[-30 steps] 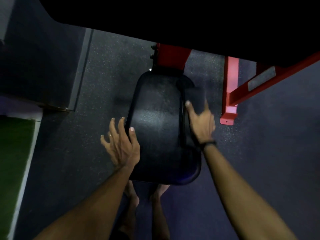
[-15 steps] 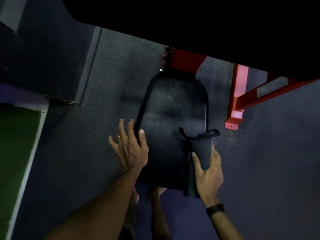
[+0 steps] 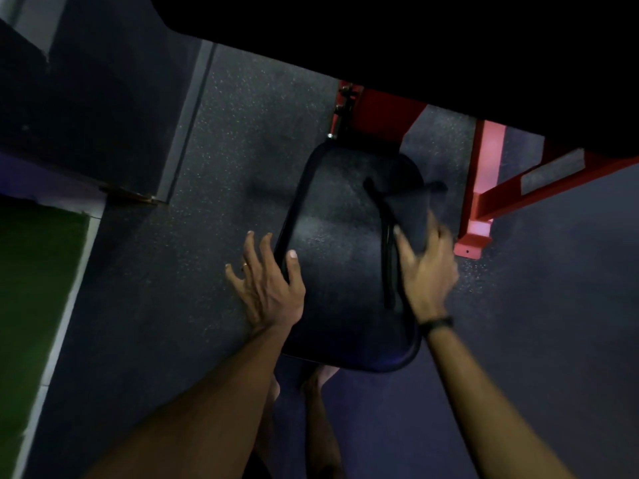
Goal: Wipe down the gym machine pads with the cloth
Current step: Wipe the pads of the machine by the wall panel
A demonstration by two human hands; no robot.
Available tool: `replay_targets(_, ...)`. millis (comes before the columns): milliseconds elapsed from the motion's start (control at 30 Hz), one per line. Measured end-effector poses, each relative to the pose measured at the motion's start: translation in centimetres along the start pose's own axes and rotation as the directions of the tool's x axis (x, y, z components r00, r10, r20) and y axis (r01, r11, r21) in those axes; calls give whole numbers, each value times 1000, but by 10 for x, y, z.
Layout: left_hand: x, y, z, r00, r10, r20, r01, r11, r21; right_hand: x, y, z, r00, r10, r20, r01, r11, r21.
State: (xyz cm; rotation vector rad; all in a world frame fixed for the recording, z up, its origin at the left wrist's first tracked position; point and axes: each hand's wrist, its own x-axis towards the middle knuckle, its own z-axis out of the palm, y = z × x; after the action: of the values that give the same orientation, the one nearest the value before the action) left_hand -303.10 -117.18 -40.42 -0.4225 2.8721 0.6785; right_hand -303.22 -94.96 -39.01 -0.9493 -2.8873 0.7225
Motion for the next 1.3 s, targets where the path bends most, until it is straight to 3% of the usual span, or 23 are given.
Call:
replay_targets(167,1,-1,0,1000,-20,7,20,1000,-19,-89,24,-10,1000,-1,-13,1,999,-52)
replay_targets(300,1,-1,0,1000,-16,11,16,1000,-13,-5,2,1,991,-122,-52,111,979,-171)
replay_targets(400,0,-1,0,1000,-13,7,13,1000,-13,75,-37,17,988,-116,-100,88,964,-251)
replay_targets(500,0,-1,-1,1000,-5,1,5,1000,-1,101,-62,23,989,-122,-85,93,953,-290)
replay_targets(600,-1,-1,-1,1000,-8,9,8,1000,-3,43,-47,12,956,-288,-56,262,924,-277)
replay_targets(667,0,-1,0,1000,-18,15,18,1000,-5,-29,-25,3,923,-382,51,381,885,-268)
replay_targets(800,1,-1,-2,999,-31,14,31,999,-16,-108,0,-10,895,-406,187,444,856,-266)
replay_targets(867,1,0,-3,999,-28,14,29,999,-17,-78,-7,-6,903,-399,158,429,852,-299)
replay_targets(1033,0,0,-3,999,-39,32,41,998,-38,55,-82,29,974,-218,-63,179,909,-376)
replay_targets(1100,0,1,-4,998,-45,32,47,998,-46,80,-105,43,982,-180,-62,145,916,-374)
replay_targets(1200,0,1,-5,998,-53,35,55,996,-64,51,-100,36,939,-343,3,321,879,-352)
replay_targets(1300,0,1,-5,998,-53,34,56,996,-76,-45,-51,14,864,-479,154,503,823,-262)
